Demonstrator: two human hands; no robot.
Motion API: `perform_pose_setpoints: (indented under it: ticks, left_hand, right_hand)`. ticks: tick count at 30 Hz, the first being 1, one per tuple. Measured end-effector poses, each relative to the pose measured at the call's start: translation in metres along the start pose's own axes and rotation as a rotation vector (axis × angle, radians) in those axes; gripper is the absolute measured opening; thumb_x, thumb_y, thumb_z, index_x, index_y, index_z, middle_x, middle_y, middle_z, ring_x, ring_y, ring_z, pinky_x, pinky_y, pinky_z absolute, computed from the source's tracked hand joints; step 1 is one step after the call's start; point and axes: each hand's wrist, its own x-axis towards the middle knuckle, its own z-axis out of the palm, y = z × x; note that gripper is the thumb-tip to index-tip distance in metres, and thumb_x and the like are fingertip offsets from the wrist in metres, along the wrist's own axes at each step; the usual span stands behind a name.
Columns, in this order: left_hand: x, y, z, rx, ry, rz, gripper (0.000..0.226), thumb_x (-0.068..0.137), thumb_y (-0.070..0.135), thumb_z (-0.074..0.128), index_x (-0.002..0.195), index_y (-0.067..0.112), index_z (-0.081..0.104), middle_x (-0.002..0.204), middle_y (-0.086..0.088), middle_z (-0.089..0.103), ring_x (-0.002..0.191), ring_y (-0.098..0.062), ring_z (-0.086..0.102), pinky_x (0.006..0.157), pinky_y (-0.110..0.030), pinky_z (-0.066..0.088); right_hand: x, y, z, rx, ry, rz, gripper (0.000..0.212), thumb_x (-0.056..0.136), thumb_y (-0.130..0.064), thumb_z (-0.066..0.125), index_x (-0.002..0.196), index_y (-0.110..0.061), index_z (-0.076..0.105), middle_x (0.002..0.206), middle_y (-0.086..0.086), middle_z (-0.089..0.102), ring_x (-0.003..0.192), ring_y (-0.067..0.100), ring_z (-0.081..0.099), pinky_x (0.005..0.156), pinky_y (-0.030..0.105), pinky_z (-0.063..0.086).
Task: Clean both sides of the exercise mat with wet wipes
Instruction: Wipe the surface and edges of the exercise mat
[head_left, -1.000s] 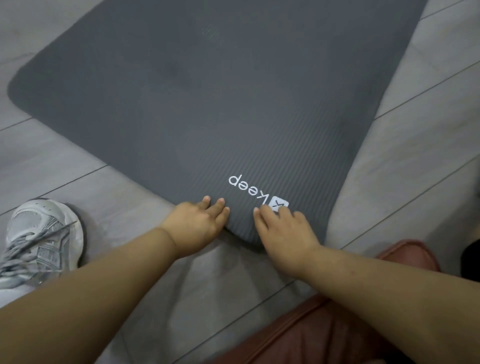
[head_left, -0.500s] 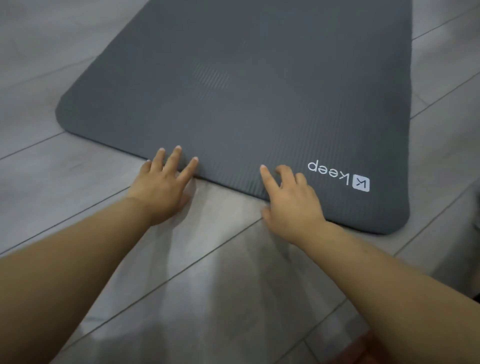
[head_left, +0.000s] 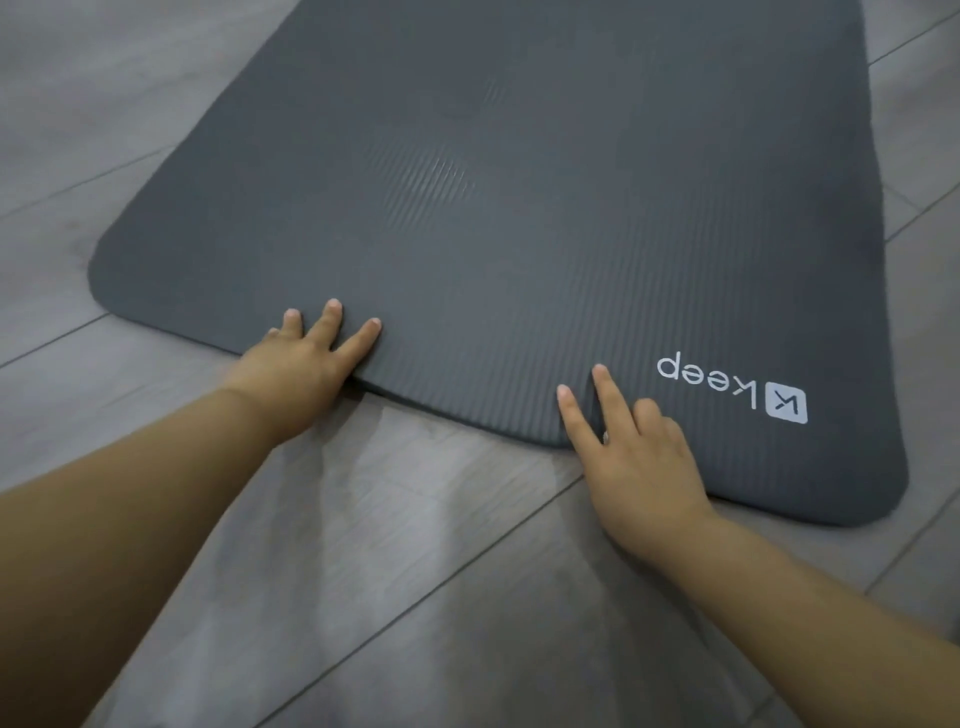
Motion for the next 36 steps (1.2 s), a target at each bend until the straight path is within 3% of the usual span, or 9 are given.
perform_pose_setpoints:
  ticks: [8, 15, 19, 21, 23, 25, 29, 31, 36]
  left_hand:
    - [-0.048, 0.024, 0.006, -0.034, -0.122, -0.029, 0.068, 0.098, 0.007, 0.028, 0.149, 0.025, -0.014, 0.155, -0.019, -0.006, 0.136, -0.047, 0.020, 0.106, -0.046, 0.032]
    - [-0.118, 0.054, 0.022, -0.116, -0.217, -0.063, 0.071, 0.097, 0.001, 0.028, 0.148, 0.021, -0.016, 0.155, -0.024, -0.005, 0.136, -0.050, 0.021, 0.103, -0.048, 0.037]
    - [-0.157, 0.082, 0.026, -0.188, -0.255, -0.048, 0.071, 0.096, 0.002, 0.030, 0.149, 0.018, -0.016, 0.154, -0.025, 0.001, 0.132, -0.050, 0.031, 0.098, -0.046, 0.042]
    - [-0.170, 0.099, 0.023, -0.207, -0.252, -0.020, 0.072, 0.096, 0.001, 0.031, 0.149, 0.017, -0.015, 0.154, -0.027, 0.003, 0.128, -0.050, 0.037, 0.094, -0.046, 0.046]
    - [-0.173, 0.117, 0.012, -0.217, -0.215, 0.031, 0.071, 0.095, 0.000, 0.031, 0.149, 0.015, -0.013, 0.152, -0.029, 0.007, 0.117, -0.047, 0.048, 0.083, -0.043, 0.048]
    - [-0.169, 0.138, -0.007, -0.239, -0.164, 0.097, 0.070, 0.094, 0.001, 0.032, 0.150, 0.013, -0.009, 0.151, -0.029, 0.012, 0.107, -0.042, 0.055, 0.073, -0.041, 0.045]
    - [-0.158, 0.182, -0.024, -0.334, -0.107, 0.217, 0.064, 0.097, 0.005, 0.034, 0.151, 0.016, 0.000, 0.153, -0.022, 0.016, 0.111, -0.040, 0.053, 0.081, -0.043, 0.048]
    - [-0.158, 0.191, -0.019, -0.408, -0.117, 0.225, 0.058, 0.098, 0.008, 0.035, 0.150, 0.017, 0.010, 0.154, -0.014, 0.017, 0.120, -0.037, 0.049, 0.092, -0.043, 0.046]
    - [-0.176, 0.166, 0.008, -0.472, -0.067, 0.119, 0.060, 0.096, 0.025, 0.046, 0.149, 0.024, 0.019, 0.158, -0.001, 0.005, 0.140, -0.027, 0.022, 0.111, -0.039, 0.030]
  right_hand:
    - [-0.014, -0.002, -0.004, -0.026, 0.009, -0.056, 0.071, 0.060, -0.002, 0.049, 0.128, -0.020, 0.057, 0.128, 0.033, 0.050, 0.064, 0.031, 0.047, 0.054, 0.036, 0.038]
    - [-0.040, 0.004, -0.004, -0.137, 0.017, -0.216, 0.065, 0.077, -0.006, 0.024, 0.132, -0.024, 0.052, 0.132, 0.030, 0.048, 0.075, 0.030, 0.040, 0.058, 0.036, 0.037]
    - [-0.048, 0.013, -0.022, -0.193, -0.032, -0.295, 0.061, 0.072, -0.008, 0.045, 0.128, -0.029, 0.057, 0.131, 0.025, 0.052, 0.075, 0.034, 0.052, 0.057, 0.036, 0.040]
    - [-0.056, 0.021, -0.035, -0.266, -0.164, -0.291, 0.068, 0.078, -0.014, 0.055, 0.139, -0.037, 0.039, 0.145, 0.018, 0.038, 0.092, 0.035, 0.052, 0.069, 0.037, 0.040]
    - [-0.062, 0.039, -0.045, -0.316, -0.304, -0.236, 0.066, 0.092, -0.021, 0.040, 0.147, -0.042, 0.010, 0.156, 0.008, 0.013, 0.113, 0.033, 0.040, 0.084, 0.036, 0.036]
    - [-0.064, 0.058, -0.058, -0.316, -0.360, -0.082, 0.063, 0.096, -0.021, 0.033, 0.147, -0.041, 0.003, 0.156, 0.004, 0.011, 0.119, 0.032, 0.033, 0.092, 0.036, 0.033]
    - [-0.070, 0.087, -0.069, -0.057, -0.360, 0.334, 0.049, 0.091, -0.017, 0.047, 0.138, -0.015, 0.032, 0.139, 0.012, 0.037, 0.115, 0.039, 0.033, 0.096, 0.041, 0.034]
    - [-0.072, 0.083, -0.072, 0.131, -0.327, 0.445, 0.050, 0.087, -0.011, 0.051, 0.134, -0.005, 0.033, 0.137, 0.018, 0.035, 0.120, 0.041, 0.031, 0.102, 0.042, 0.029]
    - [-0.075, 0.050, -0.068, 0.567, -0.352, 0.391, 0.059, 0.085, 0.005, 0.046, 0.138, -0.001, 0.021, 0.137, 0.016, 0.027, 0.120, 0.031, 0.037, 0.102, 0.029, 0.027]
